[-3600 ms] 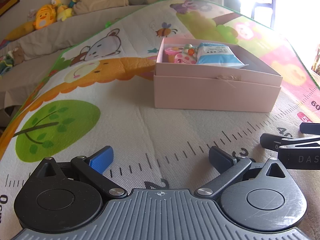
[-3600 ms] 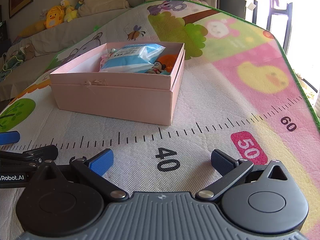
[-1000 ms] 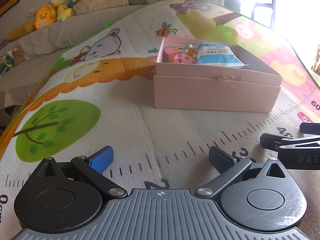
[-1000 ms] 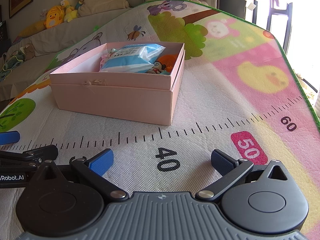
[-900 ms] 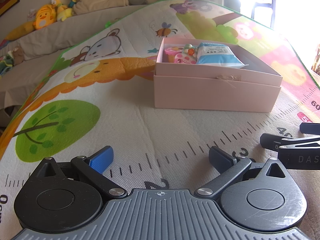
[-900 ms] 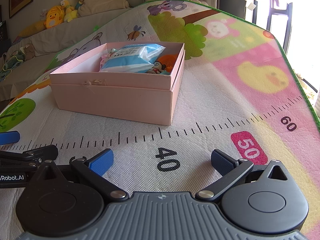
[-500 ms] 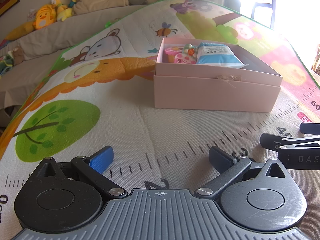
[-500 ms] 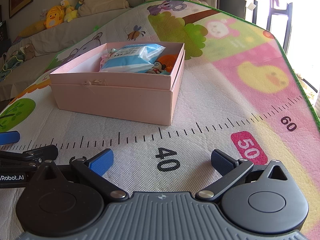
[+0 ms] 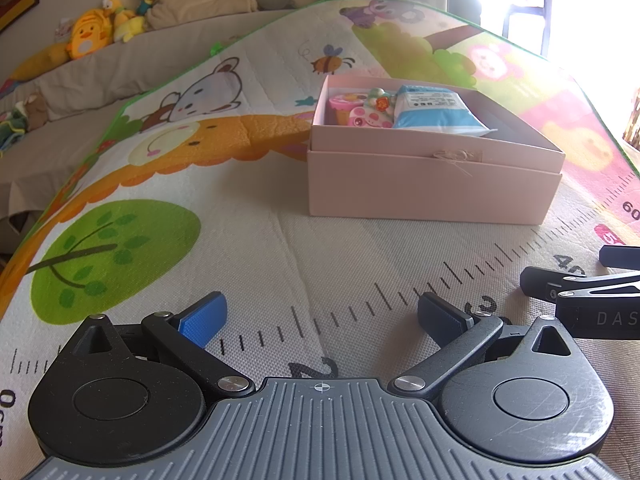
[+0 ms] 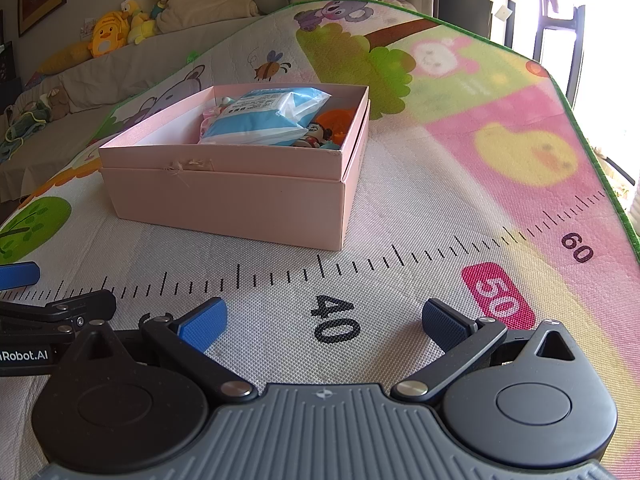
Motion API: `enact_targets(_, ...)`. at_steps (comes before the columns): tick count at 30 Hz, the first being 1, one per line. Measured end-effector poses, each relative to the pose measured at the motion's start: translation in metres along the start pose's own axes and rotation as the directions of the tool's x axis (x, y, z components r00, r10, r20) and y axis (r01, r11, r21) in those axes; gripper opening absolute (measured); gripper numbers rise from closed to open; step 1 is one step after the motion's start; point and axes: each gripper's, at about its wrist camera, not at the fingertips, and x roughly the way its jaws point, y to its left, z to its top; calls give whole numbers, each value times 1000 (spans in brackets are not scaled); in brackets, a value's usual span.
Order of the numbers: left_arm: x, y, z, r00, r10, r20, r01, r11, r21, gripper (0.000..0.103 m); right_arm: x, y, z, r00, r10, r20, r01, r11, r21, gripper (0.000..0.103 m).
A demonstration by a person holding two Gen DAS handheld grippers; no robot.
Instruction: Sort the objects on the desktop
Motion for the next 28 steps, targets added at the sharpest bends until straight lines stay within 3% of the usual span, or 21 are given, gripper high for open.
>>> enact_targets(18, 1, -1, 0, 1000, -8, -4, 8, 1000, 3, 103, -1, 0, -1, 1000, 0, 0, 0, 1000, 0, 103)
enact_targets(28, 4, 2, 8, 999, -26, -48, 27, 1000, 16, 103, 0, 0, 0, 1000, 0, 0, 0, 1000, 0, 103)
